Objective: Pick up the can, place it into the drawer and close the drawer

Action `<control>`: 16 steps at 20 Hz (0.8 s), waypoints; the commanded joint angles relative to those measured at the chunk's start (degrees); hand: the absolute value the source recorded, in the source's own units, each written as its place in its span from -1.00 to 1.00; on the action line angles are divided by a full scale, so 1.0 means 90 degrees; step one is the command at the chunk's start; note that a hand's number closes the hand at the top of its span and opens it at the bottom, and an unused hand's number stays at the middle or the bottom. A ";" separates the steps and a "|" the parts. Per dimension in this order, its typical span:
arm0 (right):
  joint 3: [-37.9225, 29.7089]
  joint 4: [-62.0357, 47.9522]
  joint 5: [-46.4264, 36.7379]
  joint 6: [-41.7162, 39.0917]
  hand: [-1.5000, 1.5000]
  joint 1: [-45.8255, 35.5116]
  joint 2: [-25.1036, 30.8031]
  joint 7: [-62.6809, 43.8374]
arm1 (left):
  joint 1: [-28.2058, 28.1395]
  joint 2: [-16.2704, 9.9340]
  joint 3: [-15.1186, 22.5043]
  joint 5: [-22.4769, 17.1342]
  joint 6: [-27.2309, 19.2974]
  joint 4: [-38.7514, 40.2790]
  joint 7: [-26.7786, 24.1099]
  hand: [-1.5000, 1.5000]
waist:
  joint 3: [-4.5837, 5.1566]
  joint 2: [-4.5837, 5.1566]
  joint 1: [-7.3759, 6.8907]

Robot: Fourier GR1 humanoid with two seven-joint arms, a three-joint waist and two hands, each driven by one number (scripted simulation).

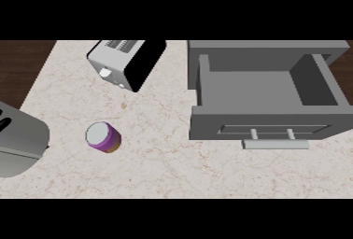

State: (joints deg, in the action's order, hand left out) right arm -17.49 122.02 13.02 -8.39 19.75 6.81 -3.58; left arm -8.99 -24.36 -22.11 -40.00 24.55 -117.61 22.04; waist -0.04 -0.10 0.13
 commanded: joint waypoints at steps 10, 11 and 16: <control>-0.0787 0.0103 0.0622 -0.0724 -1.00 0.0270 0.0109 -0.0110 | 0.0528 0.0589 0.0525 -0.0344 -0.0471 0.0570 0.0816 -1.00 | 0.0004 0.0008 0.0021; -0.0861 0.0002 0.0643 -0.0993 -1.00 0.0595 -0.0060 0.0290 | 0.0818 0.0447 0.0421 -0.0551 -0.0925 0.0476 0.1148 -1.00 | 0.0002 0.0004 0.0039; -0.1032 0.0340 0.0933 -0.0970 -1.00 0.0441 -0.0061 -0.0287 | 0.1128 0.0960 0.0928 0.0558 -0.0874 0.1021 0.0667 -1.00 | 0.0005 0.0012 0.0045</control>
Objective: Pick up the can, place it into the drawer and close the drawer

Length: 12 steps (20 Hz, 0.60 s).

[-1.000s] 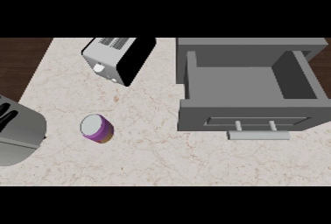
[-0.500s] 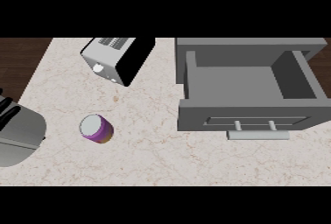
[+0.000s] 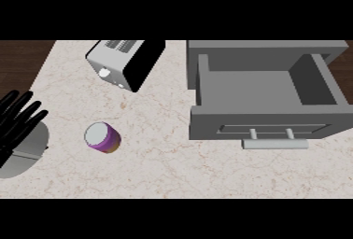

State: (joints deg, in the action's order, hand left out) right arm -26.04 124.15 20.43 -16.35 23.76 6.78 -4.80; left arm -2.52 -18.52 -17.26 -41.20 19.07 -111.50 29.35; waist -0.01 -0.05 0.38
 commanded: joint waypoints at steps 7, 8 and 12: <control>-0.0683 0.0129 0.0393 -0.0596 -1.00 0.0330 -0.0131 -0.0086 | 0.0442 0.0518 0.0550 0.1247 0.0093 0.1115 -0.0581 -1.00 | 0.0001 0.0001 0.0016; -0.0726 0.0171 0.0497 -0.0588 -1.00 0.0182 -0.0062 -0.0288 | 0.0412 0.0644 0.0528 0.1391 0.0121 0.1213 -0.0851 -1.00 | 0.0002 0.0002 0.0001; -0.0811 -0.0356 0.0421 -0.0841 -1.00 0.0100 -0.0190 0.0145 | 0.0403 0.0876 0.0692 0.2049 0.0277 0.1964 -0.1587 -1.00 | 0.0002 0.0006 0.0008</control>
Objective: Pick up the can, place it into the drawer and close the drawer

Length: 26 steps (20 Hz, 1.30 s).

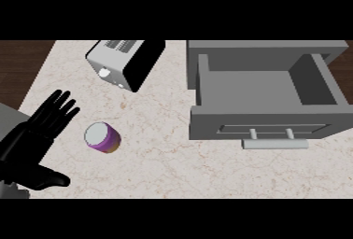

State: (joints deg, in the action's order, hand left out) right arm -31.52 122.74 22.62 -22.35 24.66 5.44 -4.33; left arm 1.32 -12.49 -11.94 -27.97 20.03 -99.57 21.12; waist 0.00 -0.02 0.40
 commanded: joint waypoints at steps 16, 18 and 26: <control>-0.0719 0.0062 0.0216 -0.0854 -1.00 0.0122 -0.0365 -0.0028 | 0.0500 0.0062 -0.0225 0.1585 0.0251 0.3123 -0.2625 -1.00 | 0.0001 0.0001 0.0006; -0.0941 0.0171 0.0574 -0.0561 -1.00 -0.0165 -0.0058 -0.0595 | 0.0626 0.0147 -0.0125 0.1798 0.0075 0.3312 -0.2756 -1.00 | 0.0001 0.0001 -0.0003; -0.0805 0.0282 0.0326 -0.0713 -1.00 -0.0195 -0.0413 -0.0594 | 0.0970 -0.0022 -0.0165 0.2331 0.0359 0.5328 -0.4224 -1.00 | 0.0002 0.0005 0.0013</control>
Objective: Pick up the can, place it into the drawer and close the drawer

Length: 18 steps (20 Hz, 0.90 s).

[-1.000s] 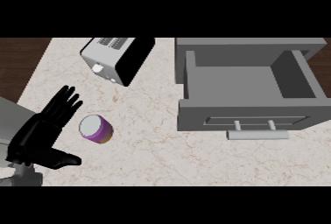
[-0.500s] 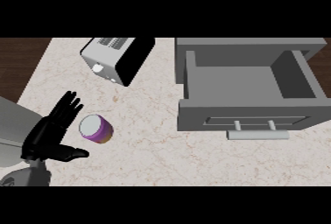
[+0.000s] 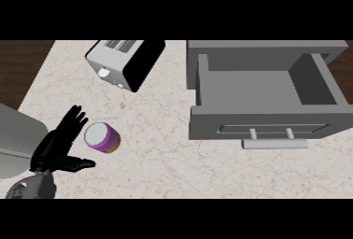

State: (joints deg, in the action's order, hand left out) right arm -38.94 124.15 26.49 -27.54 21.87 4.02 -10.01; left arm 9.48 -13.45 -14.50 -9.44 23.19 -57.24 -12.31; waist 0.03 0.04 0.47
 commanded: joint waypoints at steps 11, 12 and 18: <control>-0.0351 0.0190 0.0446 -0.0109 -1.00 -0.0045 0.0125 -0.0462 | 0.0931 -0.0227 -0.0028 0.0542 0.0448 0.3060 -0.1779 -1.00 | 0.0004 0.0011 0.0025; -0.0271 0.0237 0.0249 -0.0454 -1.00 0.0208 -0.0346 -0.0026 | 0.1224 -0.0136 0.0000 0.0651 0.0221 0.3255 -0.1950 -1.00 | 0.0003 0.0008 0.0042; -0.0434 -0.0156 0.0255 -0.0453 -1.00 0.0001 0.0043 -0.0063 | 0.1444 0.0291 0.0044 0.0570 -0.0023 0.3456 -0.1791 -1.00 | -0.0001 0.0004 0.0011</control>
State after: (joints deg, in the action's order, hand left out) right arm -41.38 126.15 28.38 -30.93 24.30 1.75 -10.39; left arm 20.53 -13.88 -14.82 -4.68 25.07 -27.91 -28.23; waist 0.05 0.08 0.72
